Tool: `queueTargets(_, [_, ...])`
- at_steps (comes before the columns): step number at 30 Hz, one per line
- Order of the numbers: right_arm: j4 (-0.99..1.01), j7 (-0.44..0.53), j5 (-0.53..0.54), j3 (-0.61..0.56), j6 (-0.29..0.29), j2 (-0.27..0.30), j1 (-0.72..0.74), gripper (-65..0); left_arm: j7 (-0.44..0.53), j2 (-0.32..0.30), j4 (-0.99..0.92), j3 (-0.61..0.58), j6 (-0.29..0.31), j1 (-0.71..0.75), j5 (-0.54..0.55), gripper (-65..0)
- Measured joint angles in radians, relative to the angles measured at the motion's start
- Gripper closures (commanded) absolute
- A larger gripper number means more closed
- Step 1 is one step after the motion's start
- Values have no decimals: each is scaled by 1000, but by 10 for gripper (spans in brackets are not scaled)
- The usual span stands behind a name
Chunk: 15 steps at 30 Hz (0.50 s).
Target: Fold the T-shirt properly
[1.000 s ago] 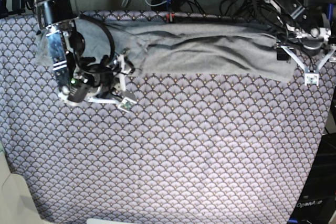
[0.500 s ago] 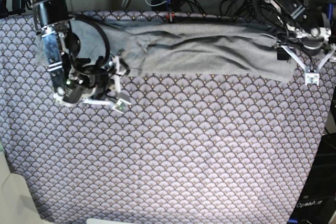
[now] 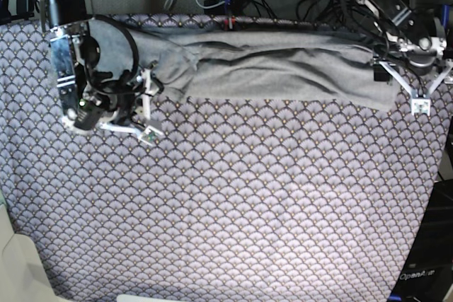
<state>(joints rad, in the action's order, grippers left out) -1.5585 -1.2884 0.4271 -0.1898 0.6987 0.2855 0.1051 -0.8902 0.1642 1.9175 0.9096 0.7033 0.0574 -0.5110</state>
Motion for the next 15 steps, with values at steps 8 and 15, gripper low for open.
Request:
queueTargets(8, [0,10,1,0,0,-3,-17,-191,0,0,0,0,0,0,0,-650])
queueTargets(15, [-8,8,8,0,0,-6,-18,0,0,0,0,0,0,0,0,-650])
